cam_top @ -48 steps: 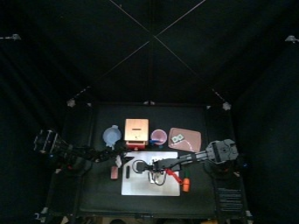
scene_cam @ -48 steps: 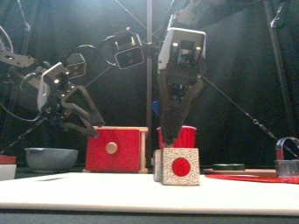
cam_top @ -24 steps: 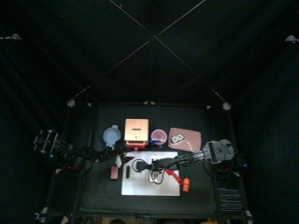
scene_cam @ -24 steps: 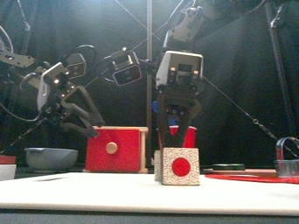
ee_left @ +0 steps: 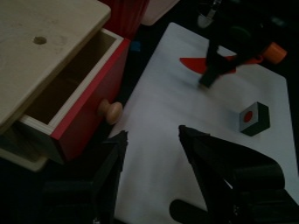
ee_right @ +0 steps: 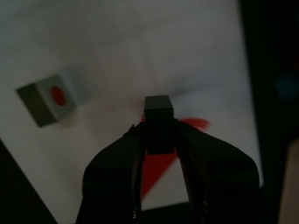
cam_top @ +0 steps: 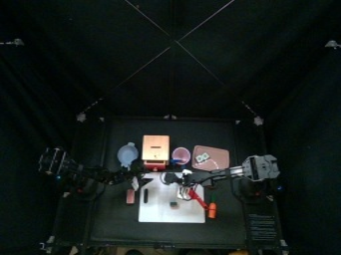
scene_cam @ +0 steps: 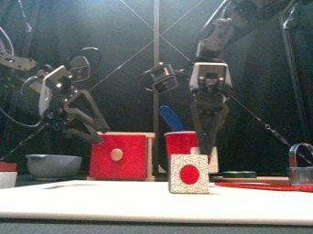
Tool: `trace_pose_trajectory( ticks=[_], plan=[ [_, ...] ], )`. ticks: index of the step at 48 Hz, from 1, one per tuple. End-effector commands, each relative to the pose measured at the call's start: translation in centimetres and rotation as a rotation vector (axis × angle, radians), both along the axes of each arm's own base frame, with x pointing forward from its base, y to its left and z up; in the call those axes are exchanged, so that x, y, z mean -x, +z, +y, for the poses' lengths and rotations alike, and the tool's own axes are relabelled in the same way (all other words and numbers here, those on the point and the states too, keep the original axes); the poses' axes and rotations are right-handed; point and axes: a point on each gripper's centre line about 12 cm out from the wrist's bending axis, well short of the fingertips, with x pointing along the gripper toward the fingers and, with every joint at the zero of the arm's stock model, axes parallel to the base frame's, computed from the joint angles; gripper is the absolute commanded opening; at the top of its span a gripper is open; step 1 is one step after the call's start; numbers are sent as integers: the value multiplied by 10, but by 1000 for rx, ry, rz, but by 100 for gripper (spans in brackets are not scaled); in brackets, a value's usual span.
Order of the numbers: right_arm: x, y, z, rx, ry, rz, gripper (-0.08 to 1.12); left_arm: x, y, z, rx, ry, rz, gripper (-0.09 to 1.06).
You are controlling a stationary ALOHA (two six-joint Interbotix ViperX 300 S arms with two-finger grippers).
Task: Place sushi on board then cut the sushi with the knife then place the pieces on the plate
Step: Place the 4 sushi pieces on the plate
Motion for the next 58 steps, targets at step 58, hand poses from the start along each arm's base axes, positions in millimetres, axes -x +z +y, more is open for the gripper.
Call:
trace_pose_trajectory(
  ticks=[58],
  plan=[
    [145,8,-102,101,-669,-172,80,-24,21,-5,-35,-49,-75,87]
  ],
)
